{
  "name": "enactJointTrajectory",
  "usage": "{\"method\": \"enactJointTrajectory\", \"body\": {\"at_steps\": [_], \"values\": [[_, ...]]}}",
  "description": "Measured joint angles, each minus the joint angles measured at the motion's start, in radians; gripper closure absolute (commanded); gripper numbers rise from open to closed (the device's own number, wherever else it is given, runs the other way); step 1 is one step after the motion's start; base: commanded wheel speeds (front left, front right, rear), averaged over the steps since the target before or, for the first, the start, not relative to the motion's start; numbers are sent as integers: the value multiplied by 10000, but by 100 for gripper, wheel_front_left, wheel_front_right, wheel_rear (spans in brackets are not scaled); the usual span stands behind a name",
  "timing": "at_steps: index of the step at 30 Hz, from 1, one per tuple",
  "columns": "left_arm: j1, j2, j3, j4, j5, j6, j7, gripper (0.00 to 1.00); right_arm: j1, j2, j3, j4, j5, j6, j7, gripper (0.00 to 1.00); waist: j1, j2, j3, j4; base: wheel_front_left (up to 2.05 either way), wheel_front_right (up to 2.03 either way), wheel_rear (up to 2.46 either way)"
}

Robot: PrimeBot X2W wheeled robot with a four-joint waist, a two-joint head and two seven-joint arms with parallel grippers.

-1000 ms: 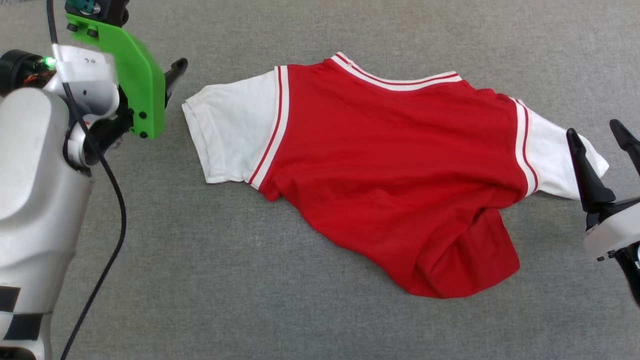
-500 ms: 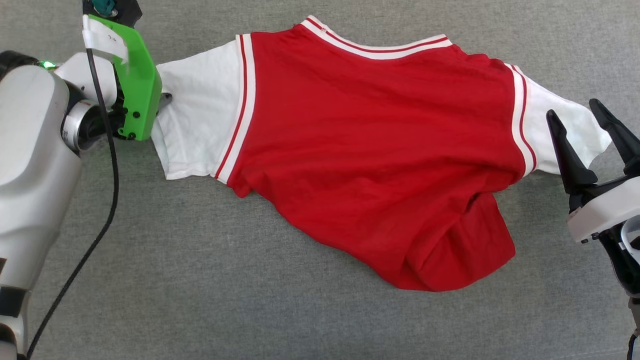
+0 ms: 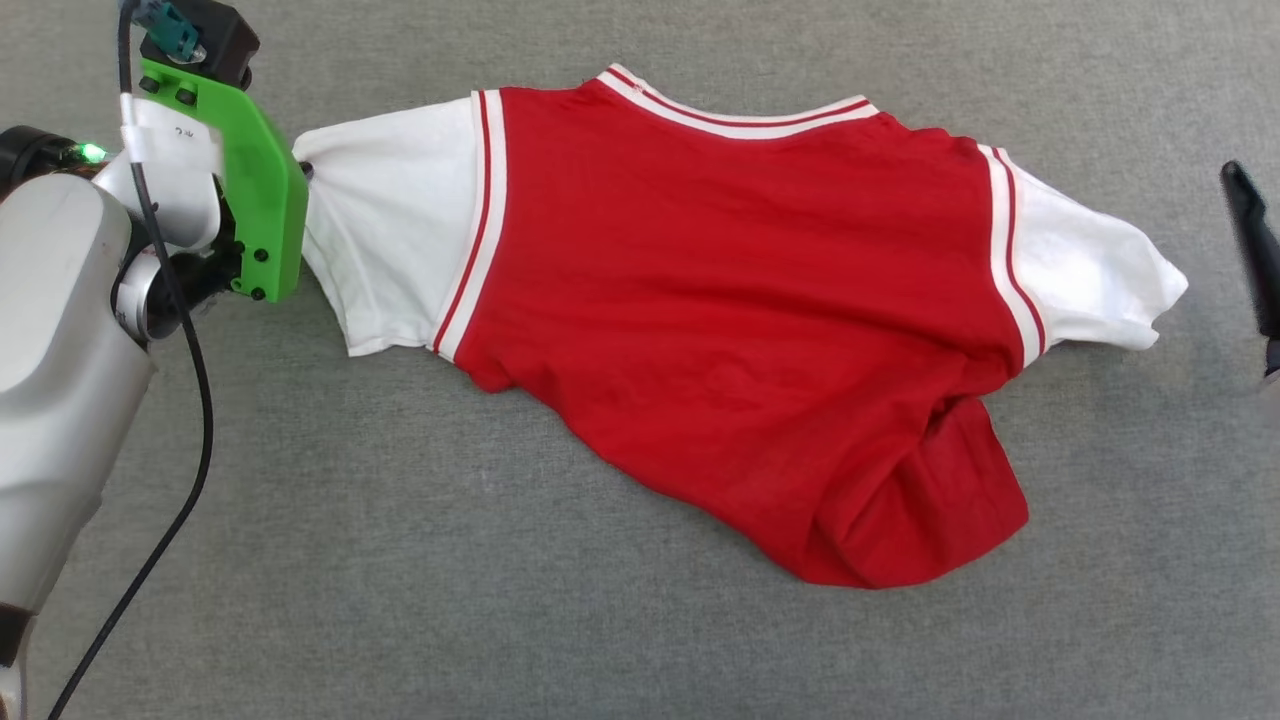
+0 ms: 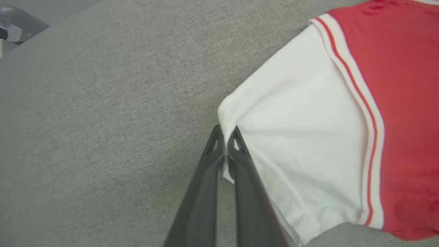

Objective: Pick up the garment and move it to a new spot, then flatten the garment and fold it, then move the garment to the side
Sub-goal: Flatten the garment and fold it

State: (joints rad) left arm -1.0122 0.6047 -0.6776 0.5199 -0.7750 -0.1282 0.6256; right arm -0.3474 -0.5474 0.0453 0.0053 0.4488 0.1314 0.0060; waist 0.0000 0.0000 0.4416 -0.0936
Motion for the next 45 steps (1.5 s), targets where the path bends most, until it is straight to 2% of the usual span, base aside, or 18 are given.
{"method": "enactJointTrajectory", "body": {"at_steps": [5,9,13,15,18,22,28,34,38,39,40,45], "values": [[340,357,-33,-750,-117,0,-535,100,-595,-861,-226,-336,376,0,1005,0,0,0,-370,424,0,0,0],[741,656,-8,-1407,-128,17,-721,100,-1207,-1576,50,-499,911,0,2113,0,0,0,-538,775,0,0,0],[1005,811,31,-2211,-128,198,-888,100,-1899,-2500,1051,-439,1732,0,3864,0,0,0,-578,1124,0,0,0],[1055,844,35,-2600,-121,295,-899,100,-2276,-2867,1751,-221,2487,0,5214,0,1,0,-528,1263,0,0,0],[1058,851,33,-3037,-79,458,-928,100,-2920,-3135,2523,247,3097,0,6821,0,0,0,-354,1383,0,0,0],[1028,779,17,-3381,23,585,-961,100,-3875,-3158,3480,878,3267,0,8067,0,1,0,-46,1515,0,0,0],[829,602,-2,-3568,90,637,-1055,100,-4437,-2750,4686,2119,3175,0,8408,0,0,0,416,1693,0,0,0],[736,531,-21,-3503,100,637,-1164,100,-4595,-2823,5712,3010,3116,-2,8101,0,-1,0,716,1807,0,0,0],[738,497,-56,-3298,96,631,-1287,100,-4718,-2761,6073,3296,3425,-4,7532,0,-1,0,712,1762,0,0,0],[739,491,-65,-3252,96,625,-1335,100,-4740,-2763,6167,3346,3434,-2,7327,74,0,-1,696,1741,0,0,0],[740,474,-84,-3181,96,619,-1348,100,-4747,-2755,6272,3415,3450,-2,7020,100,0,0,664,1720,0,0,0],[776,428,-88,-2890,84,562,-1733,100,-4819,-2483,6602,3699,3565,-2,5154,100,0,0,323,1633,0,0,0]]}}
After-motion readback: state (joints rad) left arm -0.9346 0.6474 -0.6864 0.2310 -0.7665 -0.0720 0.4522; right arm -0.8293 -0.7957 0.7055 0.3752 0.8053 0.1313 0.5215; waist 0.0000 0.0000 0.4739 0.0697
